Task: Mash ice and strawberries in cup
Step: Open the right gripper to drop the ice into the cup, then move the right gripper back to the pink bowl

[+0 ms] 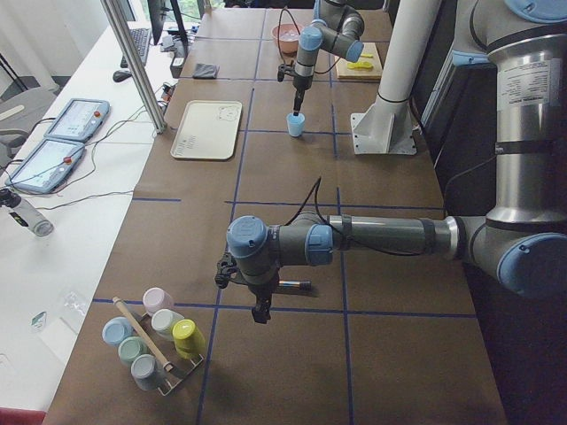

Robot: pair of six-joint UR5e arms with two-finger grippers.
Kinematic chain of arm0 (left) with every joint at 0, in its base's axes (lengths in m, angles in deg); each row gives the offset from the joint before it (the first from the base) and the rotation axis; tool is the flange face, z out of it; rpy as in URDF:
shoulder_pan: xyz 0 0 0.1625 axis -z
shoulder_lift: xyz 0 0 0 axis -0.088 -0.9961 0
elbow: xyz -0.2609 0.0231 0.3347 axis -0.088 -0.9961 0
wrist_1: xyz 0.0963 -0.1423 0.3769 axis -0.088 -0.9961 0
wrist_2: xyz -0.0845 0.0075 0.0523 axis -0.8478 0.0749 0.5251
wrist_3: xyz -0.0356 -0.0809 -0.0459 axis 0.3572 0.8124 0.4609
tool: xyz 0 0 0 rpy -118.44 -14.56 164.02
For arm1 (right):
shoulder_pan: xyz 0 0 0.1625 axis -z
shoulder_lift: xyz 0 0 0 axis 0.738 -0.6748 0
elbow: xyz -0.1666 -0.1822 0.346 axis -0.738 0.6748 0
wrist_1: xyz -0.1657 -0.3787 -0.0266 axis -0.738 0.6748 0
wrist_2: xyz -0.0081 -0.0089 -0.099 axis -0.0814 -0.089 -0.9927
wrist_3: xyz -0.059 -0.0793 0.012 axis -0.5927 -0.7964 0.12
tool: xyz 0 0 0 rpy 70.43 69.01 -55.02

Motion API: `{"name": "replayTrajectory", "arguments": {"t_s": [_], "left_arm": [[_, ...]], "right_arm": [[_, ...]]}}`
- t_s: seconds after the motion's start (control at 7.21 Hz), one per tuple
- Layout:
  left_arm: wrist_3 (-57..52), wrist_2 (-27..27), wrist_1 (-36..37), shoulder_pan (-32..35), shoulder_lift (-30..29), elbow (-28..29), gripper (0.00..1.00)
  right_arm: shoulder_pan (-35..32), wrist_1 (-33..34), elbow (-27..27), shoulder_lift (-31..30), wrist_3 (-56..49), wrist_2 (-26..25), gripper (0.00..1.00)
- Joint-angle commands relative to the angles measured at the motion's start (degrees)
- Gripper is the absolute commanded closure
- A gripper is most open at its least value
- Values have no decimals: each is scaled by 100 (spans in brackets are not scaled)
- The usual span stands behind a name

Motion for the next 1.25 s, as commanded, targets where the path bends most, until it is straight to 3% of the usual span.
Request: {"name": "replayTrajectory", "arguments": {"t_s": [0.0,0.55,0.69,1.11], "left_arm": [[0,0,3,0,0,35,0],[-9,0,3,-9,0,53,0],[0,-8,-6,-26,0,44,0],[0,-8,-6,-44,0,0,0]], "right_arm": [[-310,17,-157,-153,-264,184,2],[-1837,-10,-1361,-2109,-2964,1325,2],[-2407,-18,-1423,-2540,-3756,1815,2],[-3779,-763,-1398,-4191,-6095,2582,2]]}}
